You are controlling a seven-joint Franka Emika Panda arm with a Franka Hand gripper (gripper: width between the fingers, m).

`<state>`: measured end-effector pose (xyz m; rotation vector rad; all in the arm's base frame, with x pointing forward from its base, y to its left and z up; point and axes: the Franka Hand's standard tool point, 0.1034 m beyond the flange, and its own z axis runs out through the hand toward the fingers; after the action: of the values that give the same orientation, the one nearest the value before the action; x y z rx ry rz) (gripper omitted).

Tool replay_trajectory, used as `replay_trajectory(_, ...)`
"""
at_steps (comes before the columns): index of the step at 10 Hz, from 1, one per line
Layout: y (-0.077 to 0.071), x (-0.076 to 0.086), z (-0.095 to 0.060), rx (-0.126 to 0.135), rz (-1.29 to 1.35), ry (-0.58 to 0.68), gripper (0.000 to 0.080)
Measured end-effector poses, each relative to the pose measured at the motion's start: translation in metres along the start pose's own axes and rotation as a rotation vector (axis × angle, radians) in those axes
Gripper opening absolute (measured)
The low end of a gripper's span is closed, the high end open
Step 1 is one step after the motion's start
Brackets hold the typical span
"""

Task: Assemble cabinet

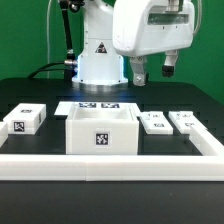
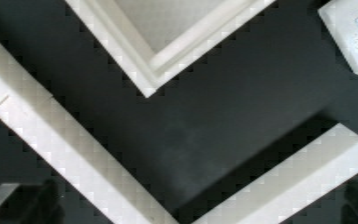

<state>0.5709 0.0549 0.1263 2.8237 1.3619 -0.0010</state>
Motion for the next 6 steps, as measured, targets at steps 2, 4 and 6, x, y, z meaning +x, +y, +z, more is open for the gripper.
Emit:
replay_trajectory(2, 0.0000, 0.0000, 0.0000, 0.000, 0.000, 0.000, 0.0798)
replay_trajectory(4, 0.0000, 0.0000, 0.0000, 0.000, 0.000, 0.000, 0.0798)
replay_trajectory(6, 0.0000, 0.0000, 0.0000, 0.000, 0.000, 0.000, 0.0798)
